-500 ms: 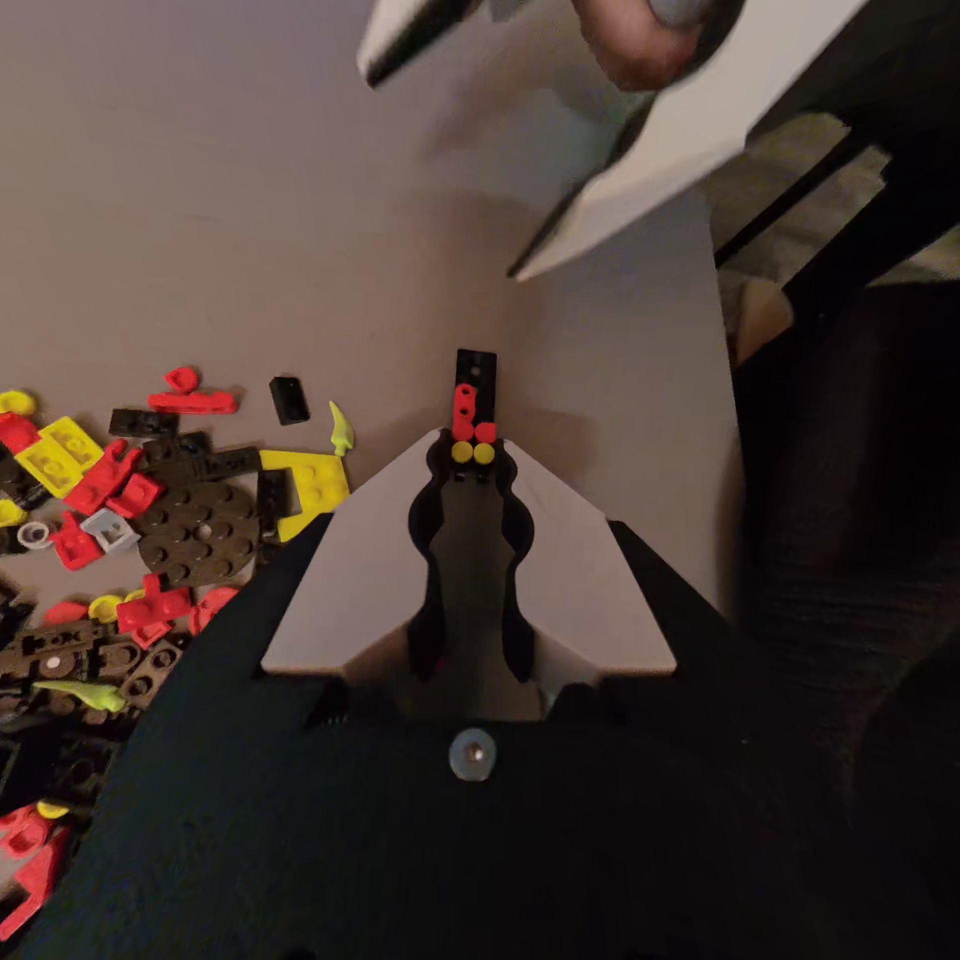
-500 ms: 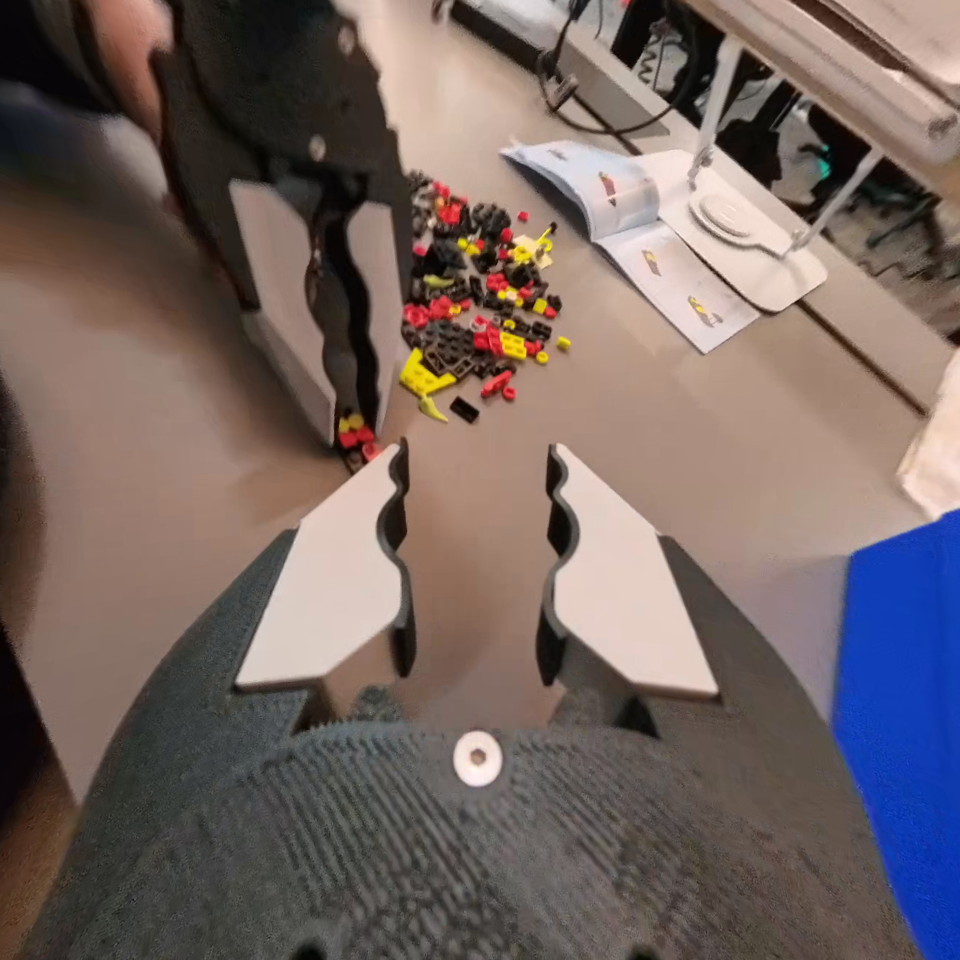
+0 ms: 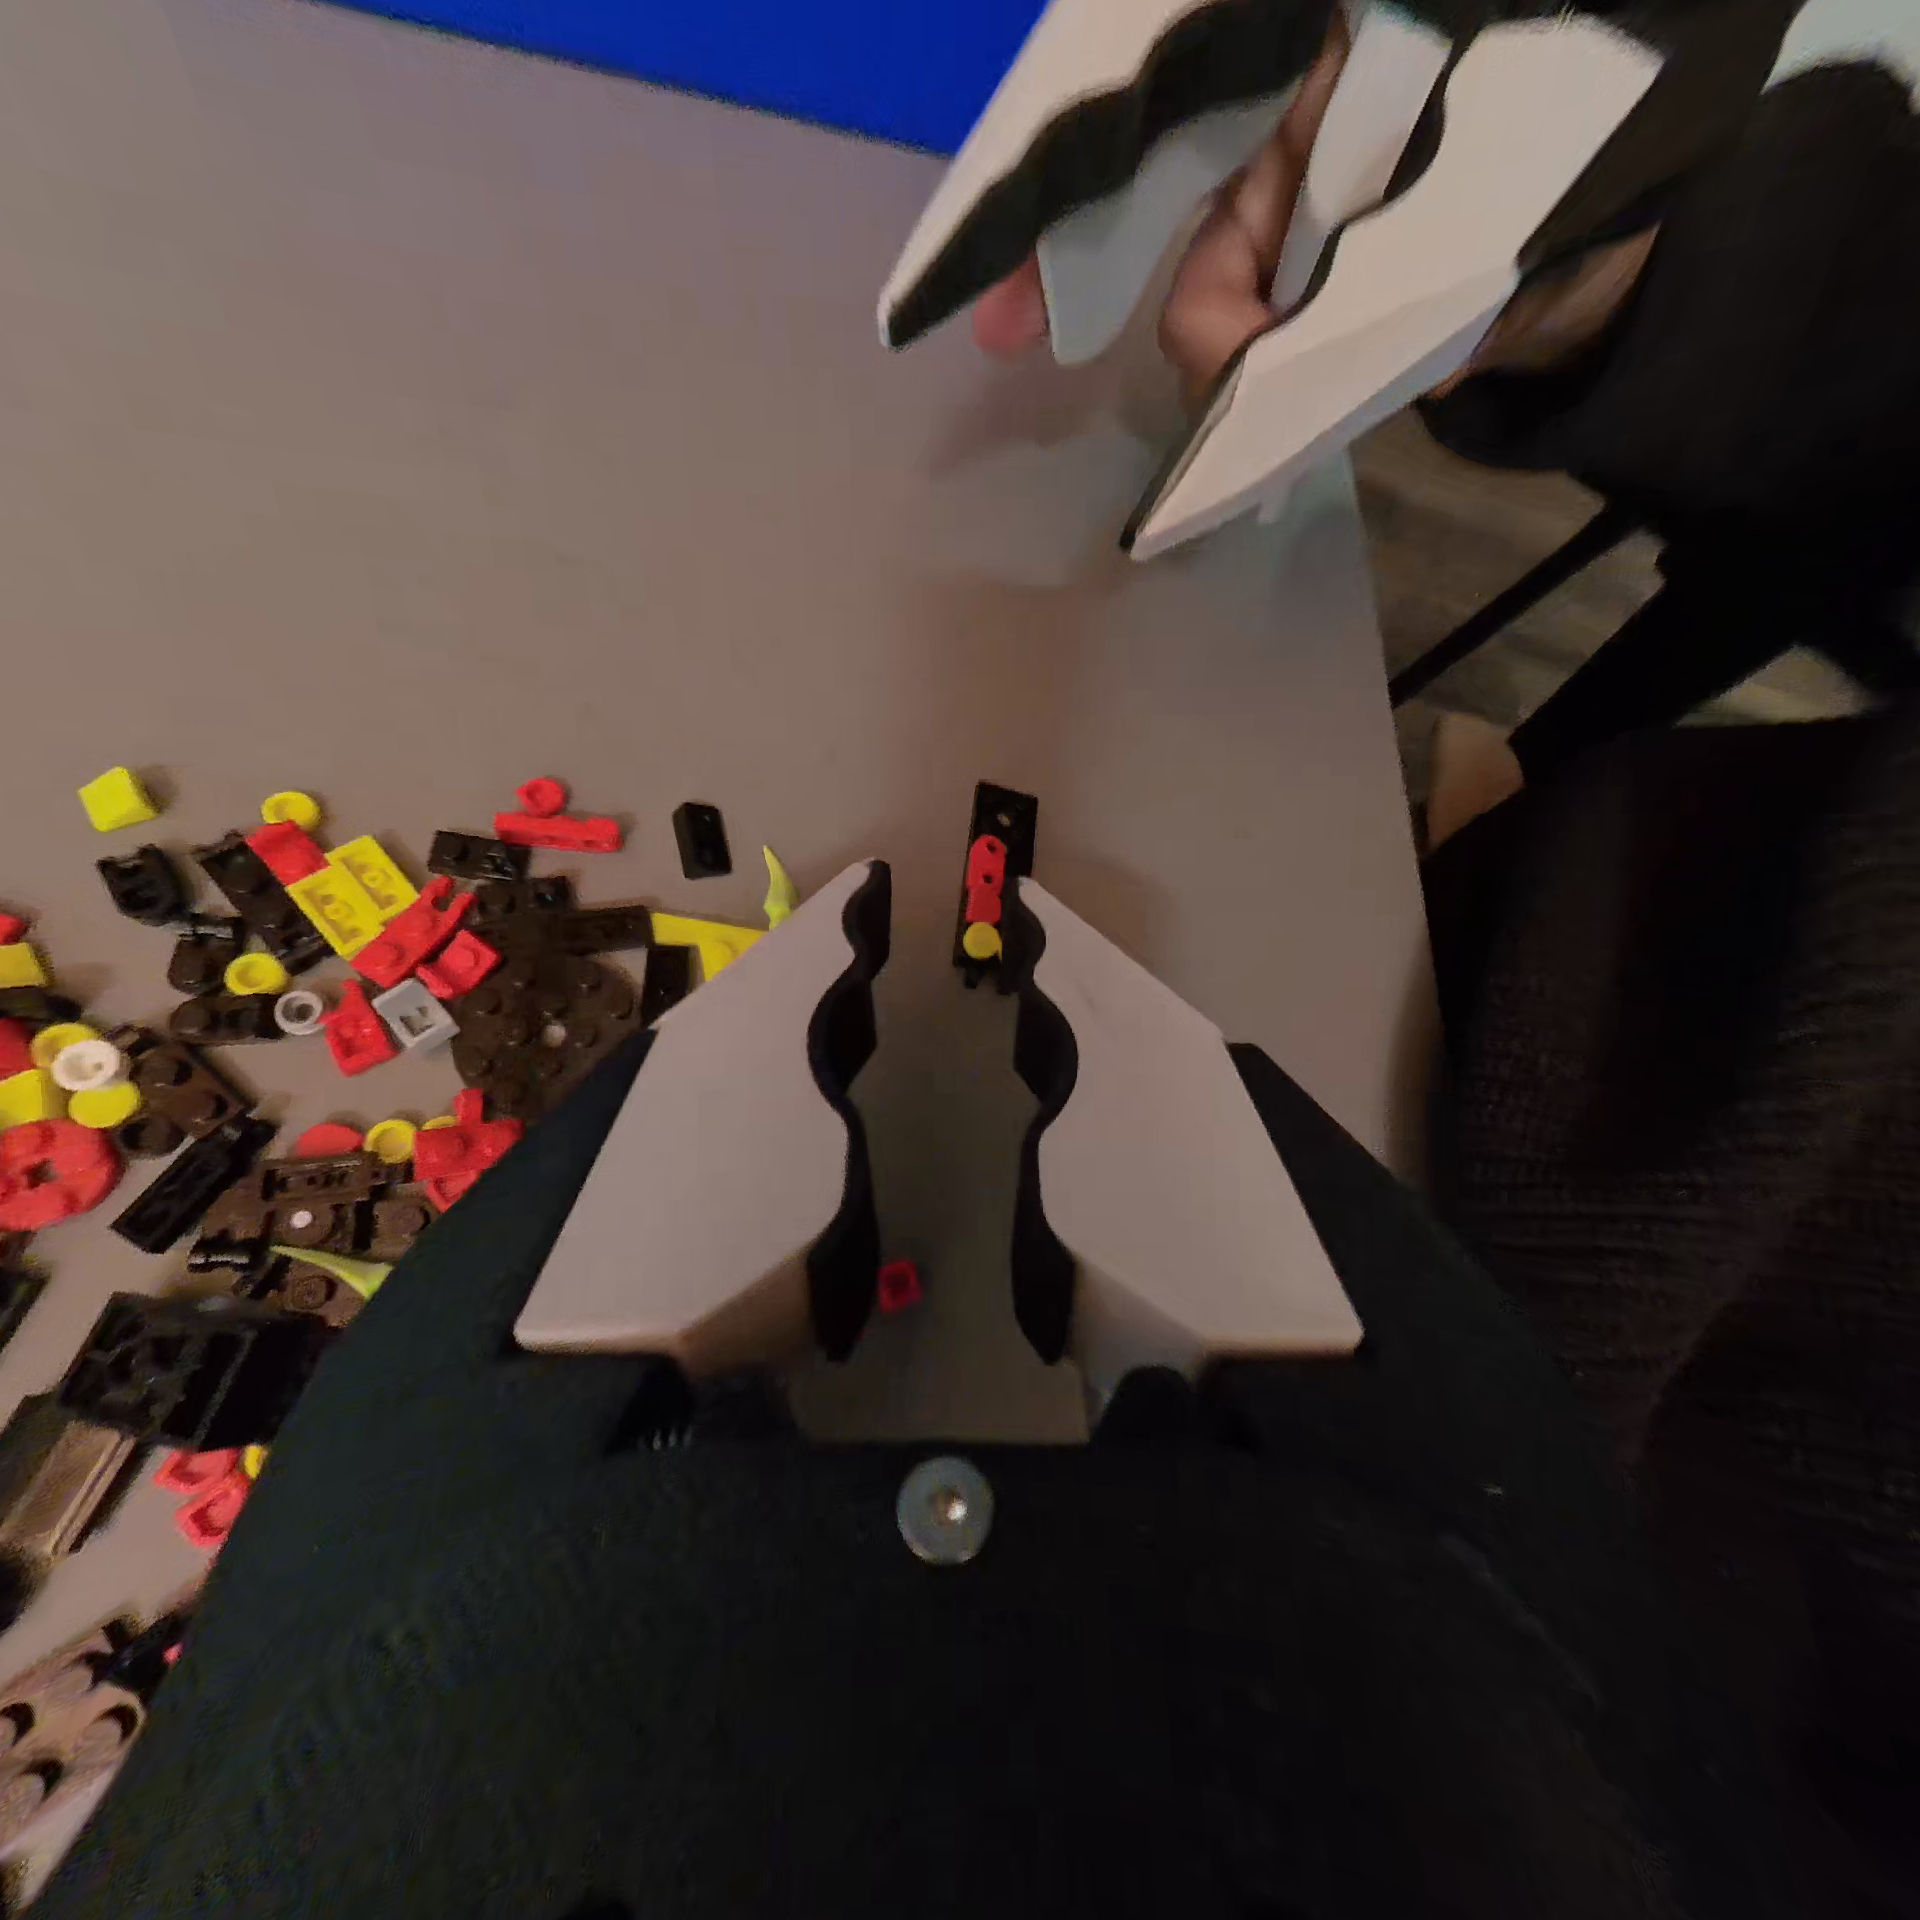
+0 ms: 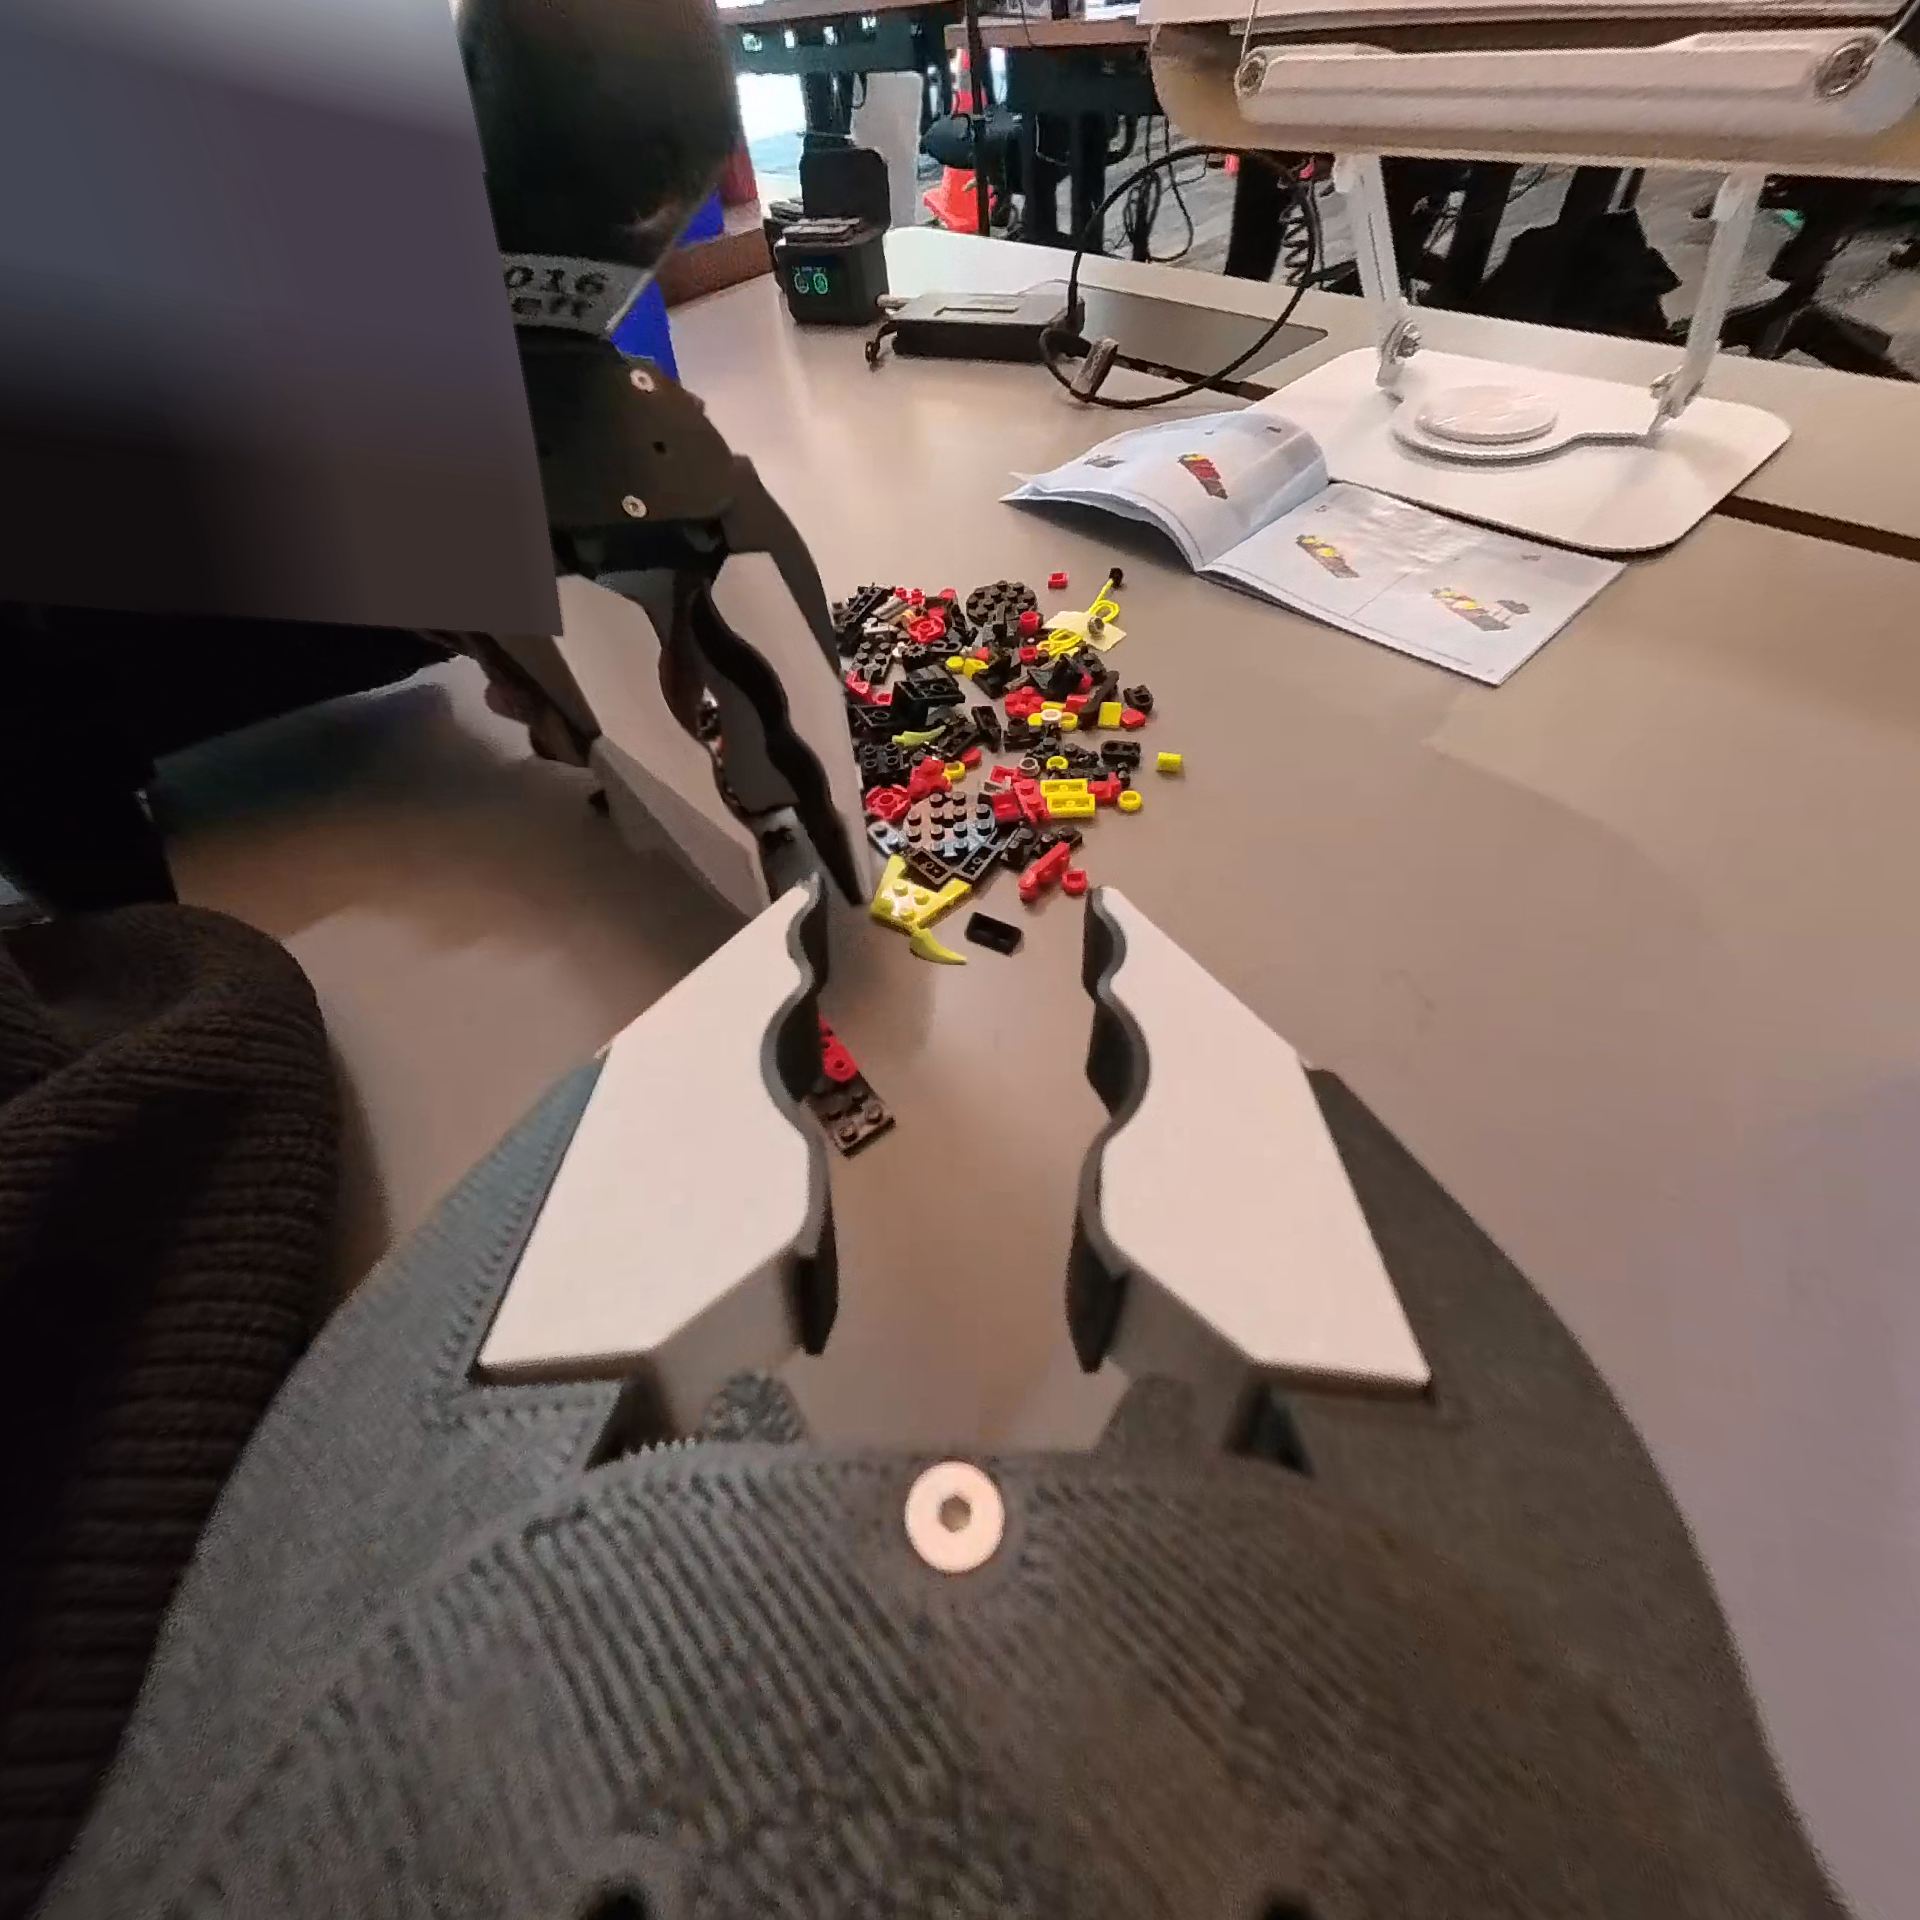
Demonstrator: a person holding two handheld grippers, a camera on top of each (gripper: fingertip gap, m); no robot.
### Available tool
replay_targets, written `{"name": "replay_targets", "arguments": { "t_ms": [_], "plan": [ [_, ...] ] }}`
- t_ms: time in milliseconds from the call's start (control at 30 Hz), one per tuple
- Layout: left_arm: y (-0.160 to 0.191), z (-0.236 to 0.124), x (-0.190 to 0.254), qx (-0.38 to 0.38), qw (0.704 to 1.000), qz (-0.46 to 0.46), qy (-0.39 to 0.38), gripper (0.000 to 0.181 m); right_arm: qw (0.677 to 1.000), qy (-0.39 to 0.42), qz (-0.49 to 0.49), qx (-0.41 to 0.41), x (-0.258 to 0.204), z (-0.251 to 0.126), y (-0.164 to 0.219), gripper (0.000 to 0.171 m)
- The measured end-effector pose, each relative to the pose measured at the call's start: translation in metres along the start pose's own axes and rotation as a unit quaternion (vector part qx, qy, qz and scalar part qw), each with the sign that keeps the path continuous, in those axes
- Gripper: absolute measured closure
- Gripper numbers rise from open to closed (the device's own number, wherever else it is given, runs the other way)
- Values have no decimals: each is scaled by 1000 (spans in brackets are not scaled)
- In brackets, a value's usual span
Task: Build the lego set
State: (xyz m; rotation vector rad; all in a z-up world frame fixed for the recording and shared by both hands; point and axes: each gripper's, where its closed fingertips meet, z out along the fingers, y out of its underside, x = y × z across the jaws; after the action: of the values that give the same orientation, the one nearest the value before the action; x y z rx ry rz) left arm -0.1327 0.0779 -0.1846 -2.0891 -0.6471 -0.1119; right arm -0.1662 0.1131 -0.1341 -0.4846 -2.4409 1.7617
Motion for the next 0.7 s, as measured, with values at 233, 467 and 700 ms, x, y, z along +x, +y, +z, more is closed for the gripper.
{"name": "replay_targets", "arguments": {
  "t_ms": [233, 467, 700],
  "plan": [
    [-6, -12, -2, 39, 998, -37, -45, 151, 994, -51, 68, 64, -8, -5, -19, 122],
    [-2, -11, 2, 59, 997, 15, -55, 127, 995, 16, 16, 100, 13, -14, -27, 127],
    [-19, -16, 21, 124, 989, 78, -6, 140, 994, -15, 63, 93, 14, -10, -23, 128]
  ]
}}
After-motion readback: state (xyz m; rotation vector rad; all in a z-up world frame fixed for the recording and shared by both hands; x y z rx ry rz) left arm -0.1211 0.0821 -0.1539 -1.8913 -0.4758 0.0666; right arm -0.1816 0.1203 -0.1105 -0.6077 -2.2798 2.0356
